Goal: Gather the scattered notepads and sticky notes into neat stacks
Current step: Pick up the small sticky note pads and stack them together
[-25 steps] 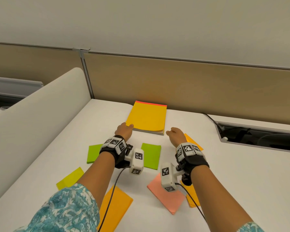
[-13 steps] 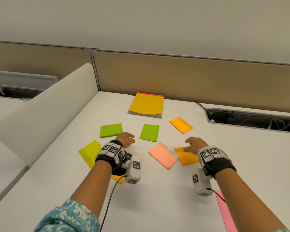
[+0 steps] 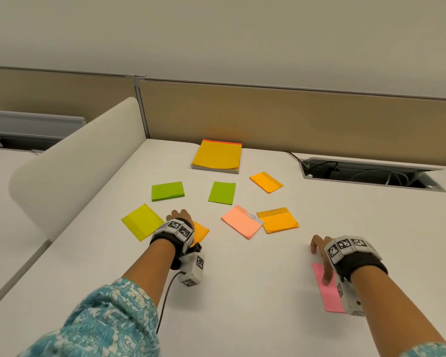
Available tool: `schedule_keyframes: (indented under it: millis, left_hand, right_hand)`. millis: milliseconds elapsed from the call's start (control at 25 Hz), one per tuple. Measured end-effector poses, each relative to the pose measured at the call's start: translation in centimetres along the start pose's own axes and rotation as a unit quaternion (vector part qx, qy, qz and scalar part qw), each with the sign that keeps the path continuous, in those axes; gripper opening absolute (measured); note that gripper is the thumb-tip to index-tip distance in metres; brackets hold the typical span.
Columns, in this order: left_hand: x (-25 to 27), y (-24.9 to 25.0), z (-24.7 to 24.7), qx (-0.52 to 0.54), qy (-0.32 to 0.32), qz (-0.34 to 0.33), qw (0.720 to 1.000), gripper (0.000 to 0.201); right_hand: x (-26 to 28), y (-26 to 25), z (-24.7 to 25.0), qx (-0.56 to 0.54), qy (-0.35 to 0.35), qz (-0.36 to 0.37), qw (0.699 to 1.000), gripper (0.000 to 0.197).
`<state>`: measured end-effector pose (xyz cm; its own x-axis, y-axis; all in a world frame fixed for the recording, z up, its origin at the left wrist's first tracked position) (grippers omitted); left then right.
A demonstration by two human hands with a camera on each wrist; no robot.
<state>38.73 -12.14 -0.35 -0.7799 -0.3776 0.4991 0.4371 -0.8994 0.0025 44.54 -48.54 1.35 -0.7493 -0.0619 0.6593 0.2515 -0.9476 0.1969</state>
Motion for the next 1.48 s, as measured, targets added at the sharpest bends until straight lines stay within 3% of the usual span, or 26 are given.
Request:
schedule_keyframes:
  millis: [200, 280, 480, 600, 760, 920, 1000, 1120, 1240, 1320, 1400, 1480]
  left_hand:
    - [0.5, -0.2, 0.7, -0.013, 0.010, 0.001, 1.000, 0.072]
    - [0.1, -0.2, 0.4, 0.004, -0.011, 0.008, 1.000, 0.078]
    - [0.3, 0.8, 0.4, -0.004, -0.030, 0.004, 1.000, 0.070]
    - [-0.4, 0.4, 0.0, 0.059, -0.034, 0.028, 0.997, 0.087]
    - [-0.8, 0.2, -0.1, 0.110, -0.033, 0.033, 0.993, 0.092]
    - [-1.3, 0.3, -0.2, 0.155, -0.033, 0.038, 0.987, 0.086]
    - [-1.3, 0.3, -0.4, 0.177, -0.038, 0.041, 0.983, 0.085]
    - [-1.0, 0.6, -0.5, 0.235, -0.042, 0.044, 0.970, 0.077]
    - [-1.0, 2.0, 0.4, 0.362, -0.014, 0.002, 0.932, 0.051]
    - [-0.9, 3.8, 0.8, 0.459, -0.014, -0.056, 0.886, 0.039]
    - [0.0, 6.3, 0.6, 0.564, -0.059, -0.107, 0.817, 0.029]
    - [1.3, 8.9, 0.5, 0.634, -0.114, -0.138, 0.752, 0.025]
  right_hand:
    - [-2.0, -0.5, 0.0, -0.048, -0.013, 0.058, 0.997, 0.081]
    - [-1.8, -0.8, -0.1, -0.067, -0.017, 0.061, 0.996, 0.078]
    - [0.7, 0.7, 0.6, -0.036, 0.082, -0.056, 0.994, 0.052]
    - [1.3, 0.6, 0.9, -0.030, 0.094, -0.050, 0.994, 0.044]
    - [0.8, -0.2, 0.5, -0.029, 0.078, -0.031, 0.996, 0.057]
    - [-1.0, -1.1, 0.3, -0.123, 0.017, -0.005, 0.992, 0.077]
    - [-1.7, -1.7, 0.5, -0.186, 0.014, 0.017, 0.982, 0.066]
    - [-2.5, -2.4, 1.9, -0.333, 0.061, 0.058, 0.939, 0.032]
    - [-2.8, -3.2, 3.6, -0.479, 0.099, 0.123, 0.863, 0.016]
    - [-2.5, -3.9, 4.8, -0.588, 0.109, 0.174, 0.783, 0.020]
    - [-1.2, -5.7, 6.2, -0.666, 0.100, 0.231, 0.702, 0.023]
    - [-0.4, -7.7, 7.5, -0.682, 0.103, 0.272, 0.671, 0.029]
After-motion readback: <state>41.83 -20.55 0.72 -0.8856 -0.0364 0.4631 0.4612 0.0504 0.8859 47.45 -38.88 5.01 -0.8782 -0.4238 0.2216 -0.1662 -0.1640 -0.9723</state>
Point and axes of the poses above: each hand's wrist, its own x-axis away from the middle knuckle, its own z-axis out of the back of the hand, y = z × x, the point moved 7 cm from there along -x, towards the middle knuckle, and after that the axes turned 7 degrees about -y, right-handed, at the moved point
